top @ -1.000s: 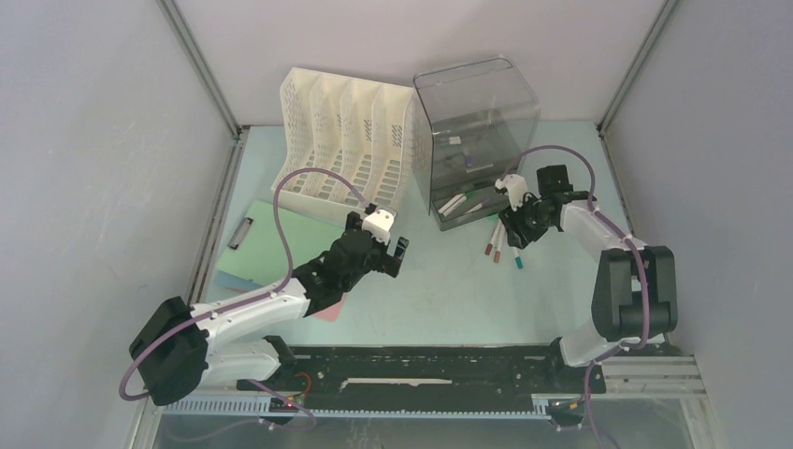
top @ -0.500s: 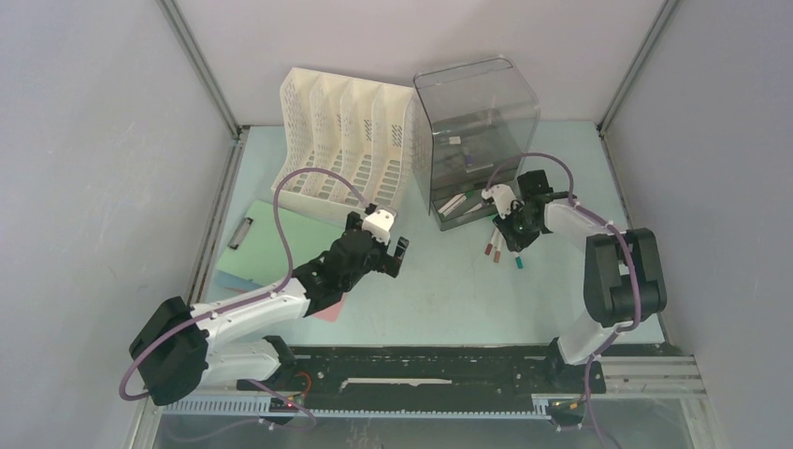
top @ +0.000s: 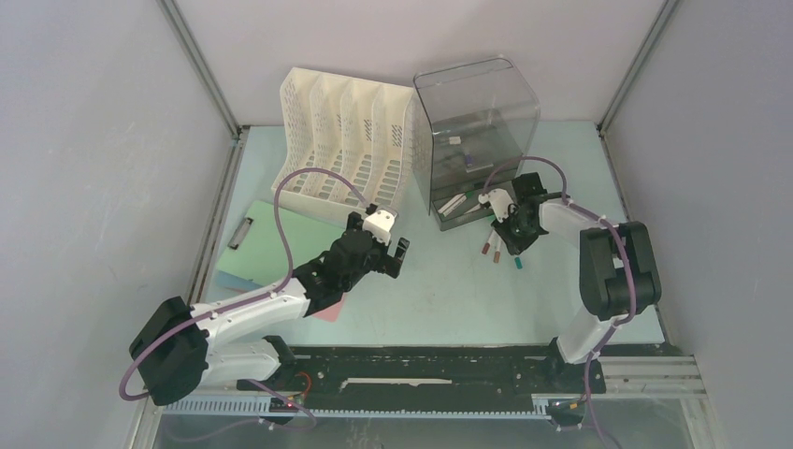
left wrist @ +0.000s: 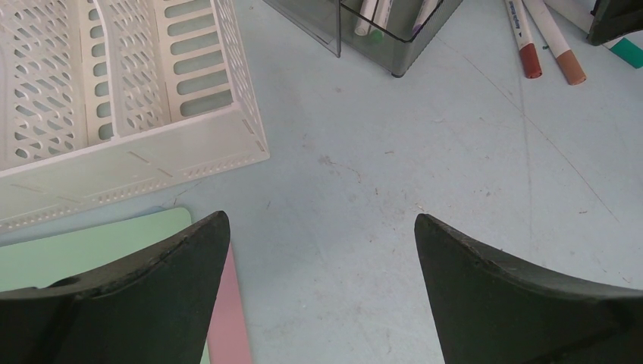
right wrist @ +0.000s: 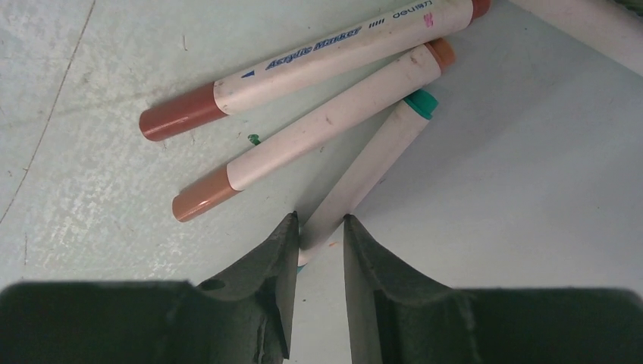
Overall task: Organize the desk
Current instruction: Pick up the stationery from the center of the board.
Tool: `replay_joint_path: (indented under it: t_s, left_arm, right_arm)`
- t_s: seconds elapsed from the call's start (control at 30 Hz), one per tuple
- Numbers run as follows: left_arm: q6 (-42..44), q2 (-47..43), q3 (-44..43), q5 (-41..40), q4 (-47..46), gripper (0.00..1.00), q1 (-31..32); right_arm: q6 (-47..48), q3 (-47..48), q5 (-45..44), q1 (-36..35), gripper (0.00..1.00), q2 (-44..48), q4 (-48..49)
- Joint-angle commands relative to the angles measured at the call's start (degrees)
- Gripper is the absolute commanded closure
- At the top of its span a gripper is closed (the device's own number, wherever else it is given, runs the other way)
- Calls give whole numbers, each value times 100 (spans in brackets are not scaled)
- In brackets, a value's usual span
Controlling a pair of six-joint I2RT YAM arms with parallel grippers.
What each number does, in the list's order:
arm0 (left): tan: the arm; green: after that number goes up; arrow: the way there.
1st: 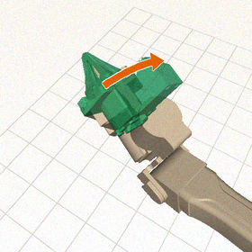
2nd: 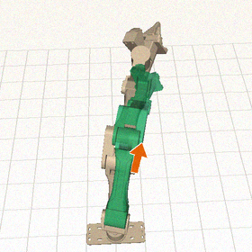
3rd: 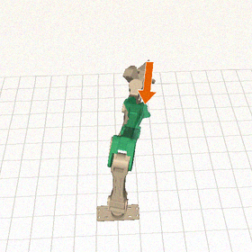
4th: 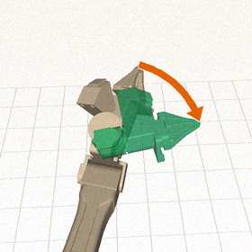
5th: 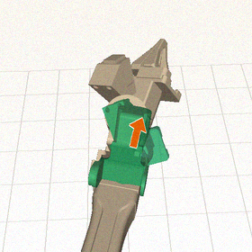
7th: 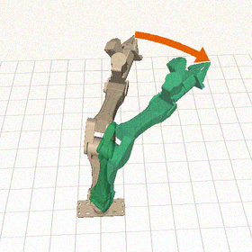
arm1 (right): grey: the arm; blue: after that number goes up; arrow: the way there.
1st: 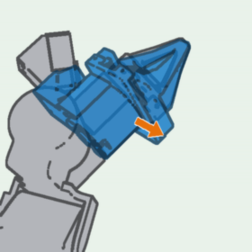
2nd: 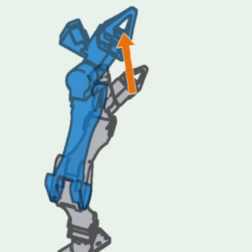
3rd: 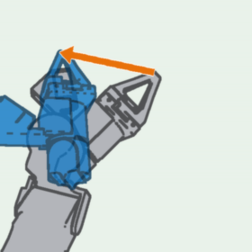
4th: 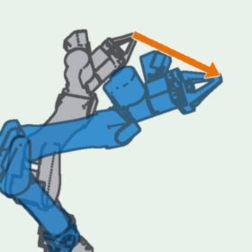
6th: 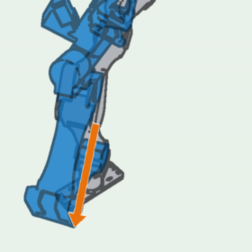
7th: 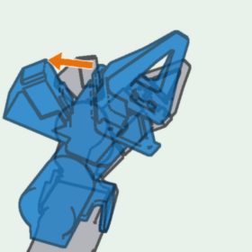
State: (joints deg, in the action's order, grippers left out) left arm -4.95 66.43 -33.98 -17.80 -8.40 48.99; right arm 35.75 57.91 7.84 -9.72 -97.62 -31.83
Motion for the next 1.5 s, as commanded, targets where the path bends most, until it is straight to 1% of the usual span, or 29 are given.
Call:
replay_joint_path:
  t_s: [0.0, 0.23, 0.27, 0.4, 0.93, 1.17, 1.2, 1.23, 1.27, 1.47]
  left_arm:
    - [60, -60, -206, 15, -109, 0, -29]
    - [64, -90, -197, 16, -100, 0, -30]
    - [62, -87, -195, 15, -100, 0, -28]
    - [63, -97, -197, 15, -99, 0, -27]
    - [71, -104, -188, 9, -91, 0, -23]
    - [82, -110, -188, 10, -91, 0, -25]
    - [82, -108, -188, -2, -91, 0, -26]
    - [82, -110, -188, 4, -91, 0, -27]
    - [82, -106, -188, 3, -91, 0, -28]
    - [82, -102, -188, 9, -91, 0, -28]
  right_arm:
    - [52, 149, -258, -61, 65, -123, 86]
    - [99, 145, -555, -157, 67, -198, 83]
    - [99, 155, -567, -170, 70, -200, 83]
    - [70, 212, -555, -197, 74, -209, -7]
    - [1, 341, -478, -228, 85, -76, -172]
    - [28, 476, -294, -211, 91, 49, -385]
    - [49, 520, -239, -201, 93, 58, -488]
    - [55, 553, -191, -184, 98, 60, -552]
    - [69, 573, -142, -164, 100, 85, -590]
    - [148, 589, 109, -44, 100, 287, -673]
